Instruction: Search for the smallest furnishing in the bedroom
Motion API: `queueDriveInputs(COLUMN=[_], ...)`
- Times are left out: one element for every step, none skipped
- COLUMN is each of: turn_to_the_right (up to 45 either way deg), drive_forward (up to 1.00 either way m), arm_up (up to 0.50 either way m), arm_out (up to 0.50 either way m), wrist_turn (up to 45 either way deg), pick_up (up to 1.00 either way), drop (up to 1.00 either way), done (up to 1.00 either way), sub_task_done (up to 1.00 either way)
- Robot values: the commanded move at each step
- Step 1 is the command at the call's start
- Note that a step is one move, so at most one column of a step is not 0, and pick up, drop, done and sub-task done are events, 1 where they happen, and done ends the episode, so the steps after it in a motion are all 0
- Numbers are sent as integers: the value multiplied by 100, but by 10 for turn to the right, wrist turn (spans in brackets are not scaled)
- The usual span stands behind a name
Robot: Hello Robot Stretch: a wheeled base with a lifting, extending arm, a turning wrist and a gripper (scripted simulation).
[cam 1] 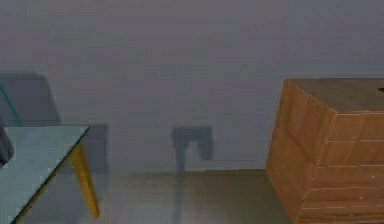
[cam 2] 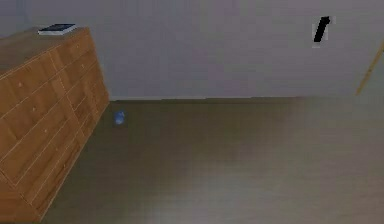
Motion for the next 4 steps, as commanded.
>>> queueDriveInputs(turn_to_the_right=[0,-330,0,-450], drive_forward=[100,0,5,0], arm_up=[0,0,0,0], arm_out=[0,0,0,0], wrist_turn=[0,0,0,0], pick_up=[0,0,0,0], drop=[0,0,0,0], done=[0,0,0,0], sub_task_done=[0,0,0,0])
